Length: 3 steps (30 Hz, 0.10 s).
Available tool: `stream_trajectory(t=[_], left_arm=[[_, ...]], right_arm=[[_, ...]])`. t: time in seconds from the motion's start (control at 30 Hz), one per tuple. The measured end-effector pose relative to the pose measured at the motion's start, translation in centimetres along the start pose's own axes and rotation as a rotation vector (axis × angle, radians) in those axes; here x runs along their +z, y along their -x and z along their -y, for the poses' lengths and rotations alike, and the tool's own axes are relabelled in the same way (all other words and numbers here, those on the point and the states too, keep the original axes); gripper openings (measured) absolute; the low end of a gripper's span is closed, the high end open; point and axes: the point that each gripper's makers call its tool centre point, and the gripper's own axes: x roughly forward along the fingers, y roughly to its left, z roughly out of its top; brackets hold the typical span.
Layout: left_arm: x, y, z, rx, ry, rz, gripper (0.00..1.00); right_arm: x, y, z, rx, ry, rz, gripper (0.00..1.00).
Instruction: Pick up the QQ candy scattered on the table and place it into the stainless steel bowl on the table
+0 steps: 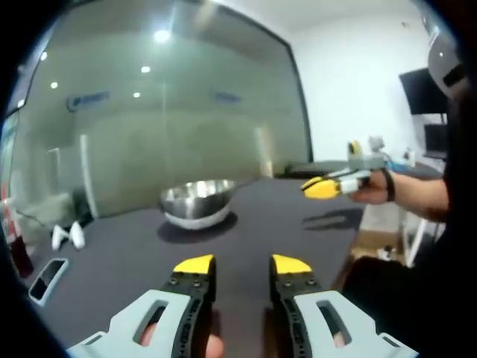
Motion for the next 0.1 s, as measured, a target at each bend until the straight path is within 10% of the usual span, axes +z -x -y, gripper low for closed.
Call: stream_trajectory(t=[0.1], left_arm=[[0.23, 0.01, -0.05, 0.002, 0.002, 0.005, 0.30]], right_arm=[[0.20, 0.18, -0.22, 0.008, 0.007, 0.005, 0.20]])
